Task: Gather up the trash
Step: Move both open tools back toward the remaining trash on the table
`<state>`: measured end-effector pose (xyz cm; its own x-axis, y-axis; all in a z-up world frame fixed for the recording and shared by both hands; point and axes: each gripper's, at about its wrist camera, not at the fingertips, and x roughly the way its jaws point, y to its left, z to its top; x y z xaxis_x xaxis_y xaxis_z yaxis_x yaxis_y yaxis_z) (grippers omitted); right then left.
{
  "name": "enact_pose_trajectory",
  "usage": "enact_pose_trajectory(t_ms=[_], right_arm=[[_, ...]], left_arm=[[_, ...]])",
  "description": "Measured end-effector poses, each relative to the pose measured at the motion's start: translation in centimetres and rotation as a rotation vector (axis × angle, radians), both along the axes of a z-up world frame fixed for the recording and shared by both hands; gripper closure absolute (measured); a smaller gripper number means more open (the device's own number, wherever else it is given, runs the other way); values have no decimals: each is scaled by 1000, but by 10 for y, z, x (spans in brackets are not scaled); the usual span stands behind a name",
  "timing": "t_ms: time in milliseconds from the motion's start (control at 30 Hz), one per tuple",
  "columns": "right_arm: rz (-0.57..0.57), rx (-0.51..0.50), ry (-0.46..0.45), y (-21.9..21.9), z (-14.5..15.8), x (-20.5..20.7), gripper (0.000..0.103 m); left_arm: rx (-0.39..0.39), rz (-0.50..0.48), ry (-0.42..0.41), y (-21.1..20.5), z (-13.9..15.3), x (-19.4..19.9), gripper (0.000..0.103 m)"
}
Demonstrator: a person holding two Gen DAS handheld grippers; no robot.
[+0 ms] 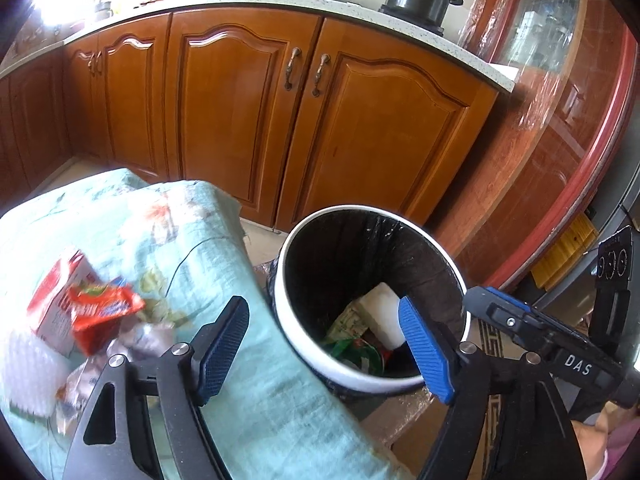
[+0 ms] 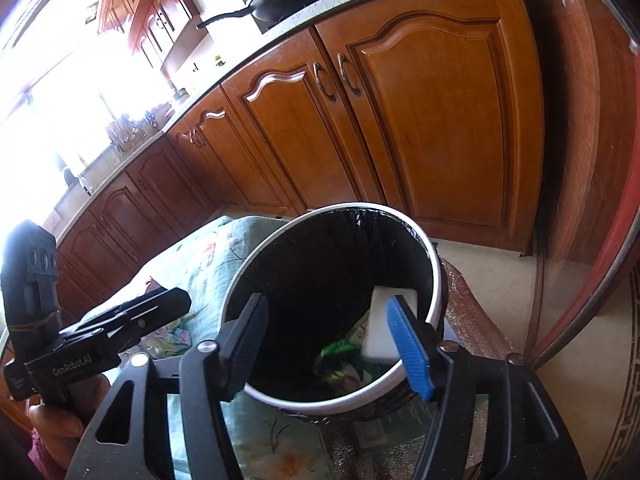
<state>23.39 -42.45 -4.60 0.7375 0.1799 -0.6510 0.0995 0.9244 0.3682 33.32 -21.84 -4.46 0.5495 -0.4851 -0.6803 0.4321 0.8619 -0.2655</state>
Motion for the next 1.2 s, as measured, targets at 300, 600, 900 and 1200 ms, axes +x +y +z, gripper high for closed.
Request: enact_pose_trajectory(t_ms=[300,600,900,1200], right_arm=[[24,63,-41,33,0,-30,26],[97,92,-11,83,-12,-46,26],[193,78,4,133,-27,-48,26],[258,43,0,170,-32,-44,26]], left_arm=[[-20,78,-10,62,-2,-59,25],[-22,181,6,130,-1,-104,25],[-29,291,21,190,-1,-130,25],[-32,356,45,222,-1,-137,25]])
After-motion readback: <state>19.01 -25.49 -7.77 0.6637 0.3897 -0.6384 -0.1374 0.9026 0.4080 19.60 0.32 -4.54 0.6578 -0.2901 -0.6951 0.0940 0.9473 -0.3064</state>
